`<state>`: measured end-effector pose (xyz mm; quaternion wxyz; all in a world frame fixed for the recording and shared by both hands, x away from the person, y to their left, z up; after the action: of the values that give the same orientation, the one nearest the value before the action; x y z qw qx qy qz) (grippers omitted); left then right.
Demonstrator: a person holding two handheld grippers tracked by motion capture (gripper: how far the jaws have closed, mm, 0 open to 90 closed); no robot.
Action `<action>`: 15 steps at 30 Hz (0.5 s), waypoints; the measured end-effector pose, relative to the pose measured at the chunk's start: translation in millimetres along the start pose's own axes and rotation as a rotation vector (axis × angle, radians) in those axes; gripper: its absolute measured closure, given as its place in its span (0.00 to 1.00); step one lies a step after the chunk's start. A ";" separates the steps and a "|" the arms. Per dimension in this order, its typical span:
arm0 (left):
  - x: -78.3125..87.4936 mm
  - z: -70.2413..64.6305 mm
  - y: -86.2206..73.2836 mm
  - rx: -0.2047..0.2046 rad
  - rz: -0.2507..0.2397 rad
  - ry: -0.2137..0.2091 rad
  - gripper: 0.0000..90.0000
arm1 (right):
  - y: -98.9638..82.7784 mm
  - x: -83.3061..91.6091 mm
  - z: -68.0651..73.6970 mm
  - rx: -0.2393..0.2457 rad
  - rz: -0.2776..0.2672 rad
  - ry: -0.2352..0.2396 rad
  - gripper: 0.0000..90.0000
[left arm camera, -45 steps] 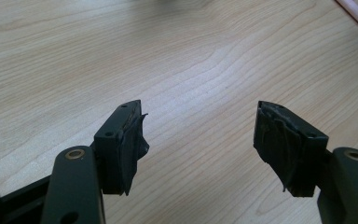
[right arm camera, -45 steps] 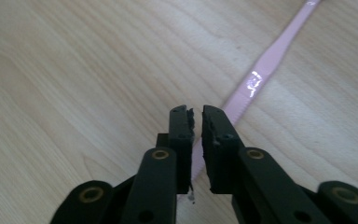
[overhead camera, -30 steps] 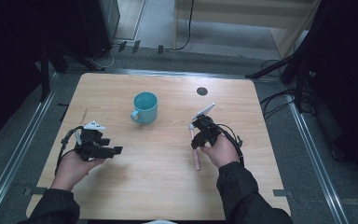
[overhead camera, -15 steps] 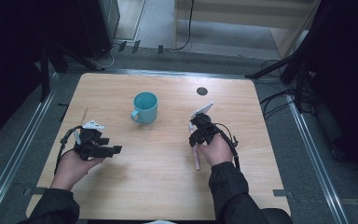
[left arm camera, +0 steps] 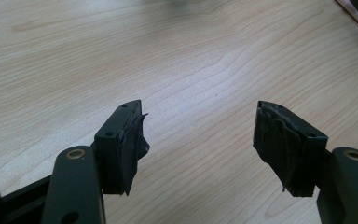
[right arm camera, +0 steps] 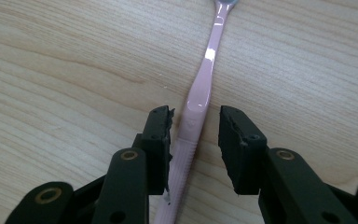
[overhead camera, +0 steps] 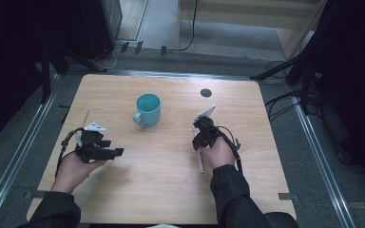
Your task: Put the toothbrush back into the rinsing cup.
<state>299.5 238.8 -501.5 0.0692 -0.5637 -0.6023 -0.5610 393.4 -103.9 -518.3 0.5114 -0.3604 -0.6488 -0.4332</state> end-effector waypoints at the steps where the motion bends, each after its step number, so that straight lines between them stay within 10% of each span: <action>1: 0.0 -0.1 0.0 0.000 -0.001 0.000 0.37 | 0.0 -0.9 0.1 -0.001 0.003 -0.001 0.72; 15: 0.1 0.3 -0.2 -0.001 0.000 0.003 0.37 | 1.3 -5.7 7.5 0.019 0.019 -0.048 0.73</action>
<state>299.5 239.2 -501.6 0.0697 -0.5628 -0.6020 -0.5621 393.2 -96.6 -524.3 0.5030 -0.3719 -0.6615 -0.4136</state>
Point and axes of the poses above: each handheld gripper's, and its own axes: x roughly backward along the jaws, y roughly out of its top, z roughly to its left, the point moved 2 cm from there along -x, roughly forward along the jaws, and after that the axes turned 12 degrees about -y, right-handed, at the moved point
